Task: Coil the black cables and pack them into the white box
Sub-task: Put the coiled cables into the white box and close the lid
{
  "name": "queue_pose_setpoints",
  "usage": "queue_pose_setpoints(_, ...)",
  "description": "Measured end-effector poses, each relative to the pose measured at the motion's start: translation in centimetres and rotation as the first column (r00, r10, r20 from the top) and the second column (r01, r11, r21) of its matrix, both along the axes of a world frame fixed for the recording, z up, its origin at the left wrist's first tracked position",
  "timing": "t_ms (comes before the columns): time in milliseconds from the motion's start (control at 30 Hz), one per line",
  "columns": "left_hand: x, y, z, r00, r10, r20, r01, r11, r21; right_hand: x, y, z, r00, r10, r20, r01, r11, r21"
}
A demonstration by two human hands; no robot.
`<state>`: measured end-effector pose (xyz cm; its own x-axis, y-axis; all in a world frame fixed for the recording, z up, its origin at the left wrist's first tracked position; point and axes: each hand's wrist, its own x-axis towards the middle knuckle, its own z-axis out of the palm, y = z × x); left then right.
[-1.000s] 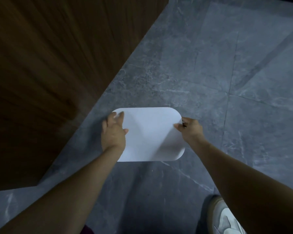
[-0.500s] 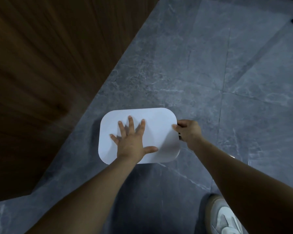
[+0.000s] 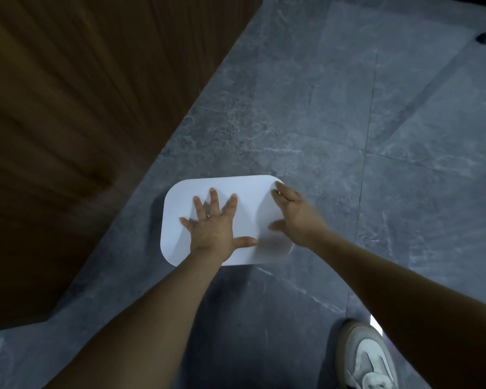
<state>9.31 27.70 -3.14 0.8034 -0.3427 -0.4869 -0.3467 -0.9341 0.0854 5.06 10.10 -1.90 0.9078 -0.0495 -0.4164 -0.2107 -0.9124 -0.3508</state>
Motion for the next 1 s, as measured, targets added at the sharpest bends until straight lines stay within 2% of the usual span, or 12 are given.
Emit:
queue_pose_setpoints(100, 0.1, 0.0, 0.2, 1.000, -0.006, -0.015, 0.006, 1.000, -0.006, -1.0, -0.4, 0.3, 0.977, 0.149, -0.155, -0.156, 0.987, -0.032)
queue_pose_setpoints(167, 0.0, 0.2, 0.4, 1.000, -0.019, -0.021, 0.019, 1.000, -0.020, -1.5, -0.2, 0.4, 0.962, 0.175, -0.208, -0.194, 0.978, -0.074)
queue_pose_setpoints(367, -2.6, 3.1, 0.7, 0.957, -0.289, -0.024, 0.290, 0.953, 0.093, -1.2, 0.5, 0.7, 0.950, 0.186, -0.249, -0.231, 0.959, -0.165)
queue_pose_setpoints(467, -1.8, 3.2, 1.1, 0.951, -0.308, -0.035, 0.310, 0.945, 0.106, -0.5, 0.3, 0.1, 0.952, 0.184, -0.245, -0.234, 0.952, -0.195)
queue_pose_setpoints(567, 0.6, 2.3, 1.3, 0.956, -0.291, -0.041, 0.293, 0.951, 0.096, 1.3, -0.1, -0.5, 0.969, 0.138, -0.205, -0.180, 0.963, -0.202)
queue_pose_setpoints(667, 4.3, 1.3, 1.5, 0.962, -0.274, 0.011, 0.272, 0.958, 0.089, 4.0, -0.6, -0.6, 0.988, -0.003, -0.153, -0.015, 0.993, -0.115)
queue_pose_setpoints(867, 11.8, -1.9, 1.6, 0.962, -0.247, 0.116, 0.235, 0.966, 0.106, 11.1, -1.8, -0.6, 0.985, -0.140, -0.098, 0.141, 0.990, 0.003)
queue_pose_setpoints(1000, 16.0, -3.1, 1.2, 0.957, -0.262, 0.125, 0.245, 0.959, 0.141, 14.4, -2.3, -0.4, 0.992, -0.098, -0.076, 0.095, 0.994, -0.048)
